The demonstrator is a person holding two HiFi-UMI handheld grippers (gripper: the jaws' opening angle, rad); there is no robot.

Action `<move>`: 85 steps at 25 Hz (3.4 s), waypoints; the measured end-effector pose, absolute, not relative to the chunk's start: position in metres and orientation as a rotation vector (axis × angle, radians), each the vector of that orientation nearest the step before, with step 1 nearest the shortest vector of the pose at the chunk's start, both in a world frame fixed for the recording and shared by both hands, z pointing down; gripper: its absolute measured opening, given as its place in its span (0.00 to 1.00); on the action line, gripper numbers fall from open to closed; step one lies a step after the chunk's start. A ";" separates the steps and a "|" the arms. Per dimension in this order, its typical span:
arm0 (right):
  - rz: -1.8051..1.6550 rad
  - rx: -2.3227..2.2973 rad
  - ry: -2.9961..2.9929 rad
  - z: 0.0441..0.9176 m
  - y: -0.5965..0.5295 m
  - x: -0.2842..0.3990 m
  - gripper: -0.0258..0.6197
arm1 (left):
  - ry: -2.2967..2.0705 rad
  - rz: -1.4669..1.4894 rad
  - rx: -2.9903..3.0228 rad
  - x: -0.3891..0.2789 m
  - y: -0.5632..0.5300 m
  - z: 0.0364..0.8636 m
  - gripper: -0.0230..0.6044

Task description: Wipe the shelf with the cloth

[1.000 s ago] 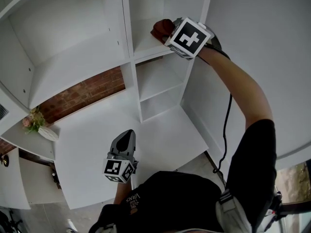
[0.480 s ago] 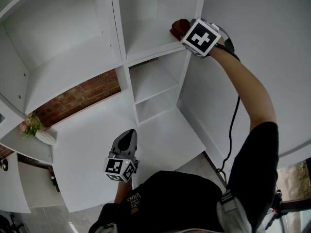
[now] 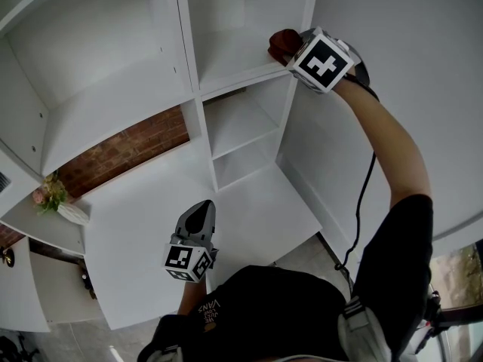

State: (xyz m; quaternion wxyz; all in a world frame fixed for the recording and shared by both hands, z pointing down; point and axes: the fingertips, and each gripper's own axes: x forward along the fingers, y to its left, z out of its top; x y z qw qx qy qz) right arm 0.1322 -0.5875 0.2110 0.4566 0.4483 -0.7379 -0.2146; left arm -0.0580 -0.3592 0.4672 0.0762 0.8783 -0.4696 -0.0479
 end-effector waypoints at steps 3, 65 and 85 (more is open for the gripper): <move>-0.529 1.114 -1.859 0.211 -0.571 0.127 0.18 | -1.379 -0.131 2.656 -0.058 -0.355 0.466 0.05; 0.481 1.382 -2.539 0.558 -0.070 0.224 0.18 | -1.322 0.106 2.644 0.081 -0.049 0.523 0.05; 0.510 1.446 -2.475 0.579 -0.045 0.242 0.18 | -1.330 0.151 2.632 0.078 -0.029 0.535 0.05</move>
